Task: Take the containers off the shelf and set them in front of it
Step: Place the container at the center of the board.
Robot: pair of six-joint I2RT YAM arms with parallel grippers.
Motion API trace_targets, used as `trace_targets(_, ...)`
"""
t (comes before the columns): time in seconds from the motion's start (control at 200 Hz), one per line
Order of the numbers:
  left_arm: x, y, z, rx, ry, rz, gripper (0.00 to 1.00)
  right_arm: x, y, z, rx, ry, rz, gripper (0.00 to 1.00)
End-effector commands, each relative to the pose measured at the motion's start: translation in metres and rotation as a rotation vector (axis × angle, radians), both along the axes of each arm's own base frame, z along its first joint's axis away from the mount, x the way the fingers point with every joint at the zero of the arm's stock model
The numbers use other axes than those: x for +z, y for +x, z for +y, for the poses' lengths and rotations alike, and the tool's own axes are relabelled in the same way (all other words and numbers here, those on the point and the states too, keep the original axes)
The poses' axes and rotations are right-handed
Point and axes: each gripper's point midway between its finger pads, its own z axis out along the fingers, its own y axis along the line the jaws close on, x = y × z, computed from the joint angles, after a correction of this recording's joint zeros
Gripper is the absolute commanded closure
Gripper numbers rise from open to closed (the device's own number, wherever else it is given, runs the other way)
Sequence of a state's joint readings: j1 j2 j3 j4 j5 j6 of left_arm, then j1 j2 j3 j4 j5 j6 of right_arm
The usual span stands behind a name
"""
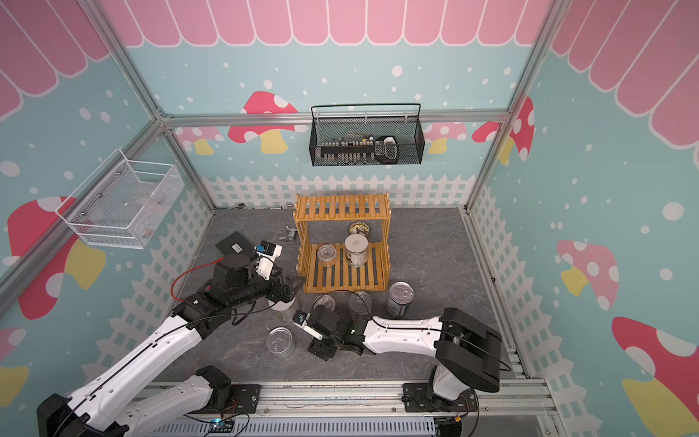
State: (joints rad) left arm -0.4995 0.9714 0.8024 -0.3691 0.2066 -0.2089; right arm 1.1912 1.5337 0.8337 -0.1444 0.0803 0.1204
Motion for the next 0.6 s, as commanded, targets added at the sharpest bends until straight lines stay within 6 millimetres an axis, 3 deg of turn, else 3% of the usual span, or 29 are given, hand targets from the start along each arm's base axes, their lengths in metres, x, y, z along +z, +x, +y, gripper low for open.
trace_targets(0.0,0.003,-0.001,-0.004,-0.027,-0.001,-0.009,0.01,0.007,-0.004,0.005,0.022,0.023,0.024,0.21)
trace_targets(0.205,0.003,-0.002,-0.006,-0.042,-0.007,-0.004,0.01,0.008,-0.01,0.009,0.043,0.038,0.055,0.21)
trace_targets(0.37,0.002,-0.003,-0.01,-0.053,-0.013,0.004,0.01,0.011,-0.001,0.005,0.008,0.029,0.02,0.15)
trace_targets(0.595,0.016,-0.006,-0.025,-0.046,0.005,-0.044,0.01,0.041,0.008,0.001,-0.022,0.085,-0.047,0.05)
